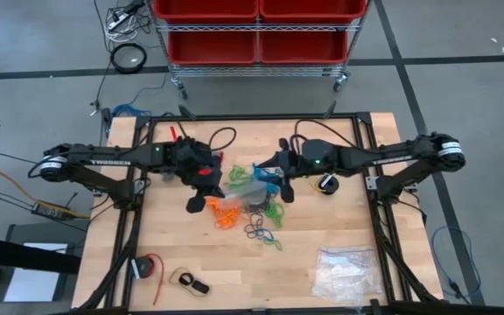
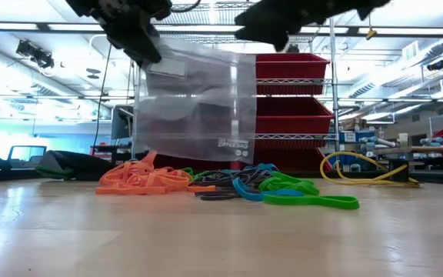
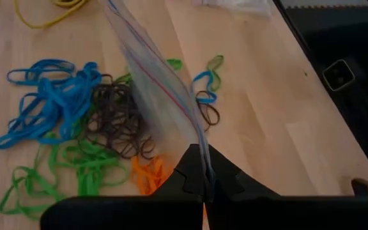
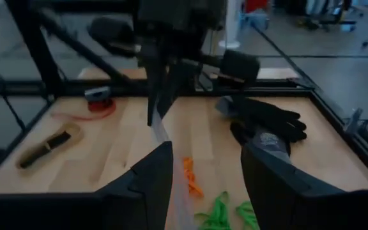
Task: Sort rubber bands
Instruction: Open the transparent zip bag
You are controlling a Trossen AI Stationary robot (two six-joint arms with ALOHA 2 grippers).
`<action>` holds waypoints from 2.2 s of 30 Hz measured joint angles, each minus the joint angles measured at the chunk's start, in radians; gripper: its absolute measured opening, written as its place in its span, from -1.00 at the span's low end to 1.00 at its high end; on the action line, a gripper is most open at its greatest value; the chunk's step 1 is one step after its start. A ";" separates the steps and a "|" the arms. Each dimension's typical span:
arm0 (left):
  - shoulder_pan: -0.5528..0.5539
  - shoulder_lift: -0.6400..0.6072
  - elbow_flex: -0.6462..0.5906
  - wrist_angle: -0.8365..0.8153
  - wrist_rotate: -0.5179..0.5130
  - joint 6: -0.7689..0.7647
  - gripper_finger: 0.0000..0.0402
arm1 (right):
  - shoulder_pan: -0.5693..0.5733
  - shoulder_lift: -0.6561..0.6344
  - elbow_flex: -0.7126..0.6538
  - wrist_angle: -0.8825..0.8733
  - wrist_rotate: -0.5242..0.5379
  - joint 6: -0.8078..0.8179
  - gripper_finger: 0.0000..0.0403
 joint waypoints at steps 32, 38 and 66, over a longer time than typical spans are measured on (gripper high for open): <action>-0.004 0.005 0.009 -0.065 -0.115 -0.001 -0.99 | -0.015 0.318 0.354 -0.444 -0.095 -0.069 -0.25; -0.004 0.005 0.009 -0.070 -0.116 -0.001 -0.99 | 0.002 0.318 0.354 -0.432 -0.071 -0.105 -0.35; -0.004 0.005 0.009 -0.105 -0.142 -0.001 -0.98 | 0.045 0.301 0.358 -0.367 0.020 -0.222 -0.42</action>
